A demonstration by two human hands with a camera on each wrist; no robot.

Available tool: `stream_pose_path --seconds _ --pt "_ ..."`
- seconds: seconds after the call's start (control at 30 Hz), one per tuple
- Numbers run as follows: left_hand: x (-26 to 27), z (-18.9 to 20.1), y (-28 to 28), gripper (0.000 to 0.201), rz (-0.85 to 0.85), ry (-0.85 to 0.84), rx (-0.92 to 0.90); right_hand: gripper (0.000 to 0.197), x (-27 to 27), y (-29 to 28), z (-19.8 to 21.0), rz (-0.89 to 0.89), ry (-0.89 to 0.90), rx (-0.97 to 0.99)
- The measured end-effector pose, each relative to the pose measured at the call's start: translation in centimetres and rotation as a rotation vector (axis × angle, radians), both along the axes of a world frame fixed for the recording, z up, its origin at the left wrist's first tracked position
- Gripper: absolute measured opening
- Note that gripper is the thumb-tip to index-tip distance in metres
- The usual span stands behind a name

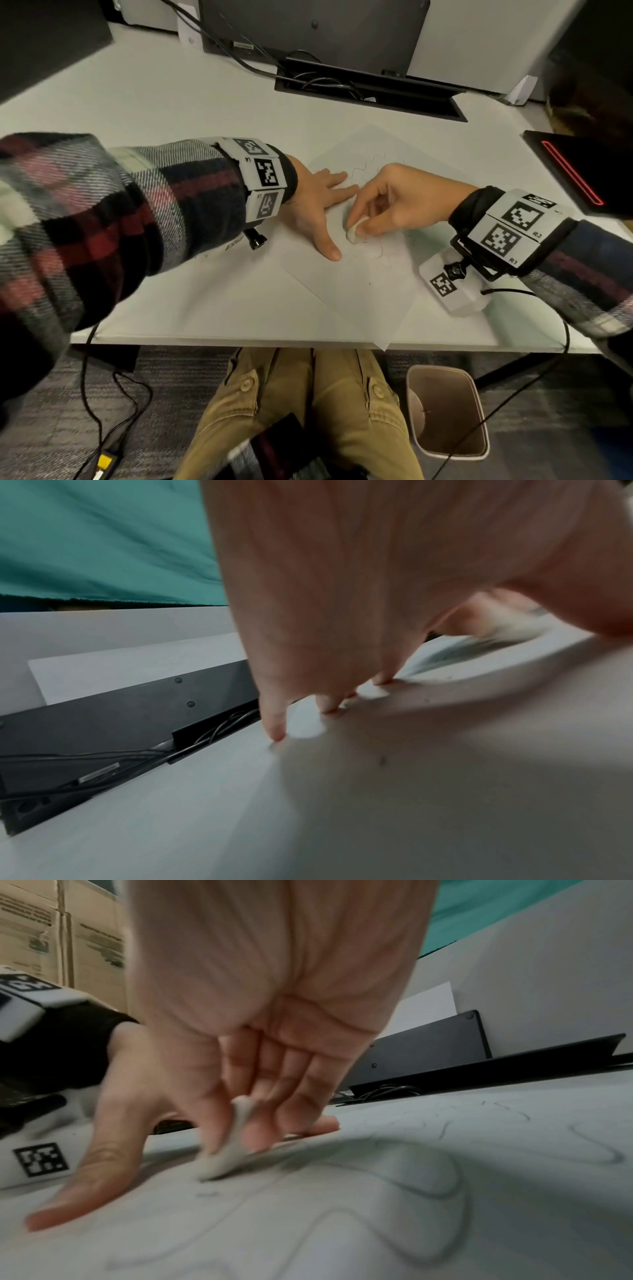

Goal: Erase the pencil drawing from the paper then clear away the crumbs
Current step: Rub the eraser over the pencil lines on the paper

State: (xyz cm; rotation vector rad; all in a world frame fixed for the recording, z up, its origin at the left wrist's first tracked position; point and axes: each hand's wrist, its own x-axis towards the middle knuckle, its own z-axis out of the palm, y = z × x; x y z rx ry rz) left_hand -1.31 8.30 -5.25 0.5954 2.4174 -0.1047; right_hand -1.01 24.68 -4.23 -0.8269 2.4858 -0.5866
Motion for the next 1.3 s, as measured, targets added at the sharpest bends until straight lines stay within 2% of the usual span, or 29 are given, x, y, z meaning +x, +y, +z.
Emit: stream_pose_path --seconds 0.07,0.2,0.23,0.37,0.5,0.67,0.8,0.97,1.1,1.23,1.3 --pt "0.1 0.1 0.1 0.115 -0.004 -0.001 0.010 0.013 -0.6 -0.2 0.0 -0.029 0.116 0.012" --pt "0.2 0.0 0.1 0.116 0.012 0.003 0.004 0.014 0.5 -0.3 0.2 0.007 -0.083 0.011" --pt "0.2 0.0 0.0 0.117 0.013 0.002 0.005 0.014 0.6 -0.2 0.1 0.013 -0.086 0.005" --pt "0.1 0.1 0.1 0.117 0.008 0.004 0.002 0.014 -0.4 0.1 0.0 -0.037 0.084 0.015" --pt "0.0 0.1 0.1 0.117 0.014 0.005 -0.001 0.011 0.6 0.4 0.2 0.019 -0.055 0.038" --pt "0.0 0.0 0.2 0.117 0.017 -0.001 0.005 0.009 -0.1 1.3 0.2 -0.058 0.023 0.001" --pt "-0.2 0.0 0.1 0.118 0.010 0.011 -0.010 0.011 0.9 1.4 0.2 -0.008 -0.118 0.016" --pt "-0.2 -0.1 0.1 0.117 0.000 0.020 0.021 0.014 -0.2 1.8 0.6 -0.122 0.013 -0.048" --pt "-0.5 -0.3 0.0 0.112 -0.038 -0.014 0.122 0.010 0.2 1.7 0.2 -0.054 -0.025 0.011" --pt "-0.8 -1.1 0.1 0.130 -0.094 -0.047 0.080 0.011 0.1 1.0 0.1 -0.070 0.030 0.000" --pt "-0.8 -1.3 0.2 0.136 -0.109 -0.040 0.039 0.012 0.5 0.6 0.2 -0.037 -0.029 -0.006"
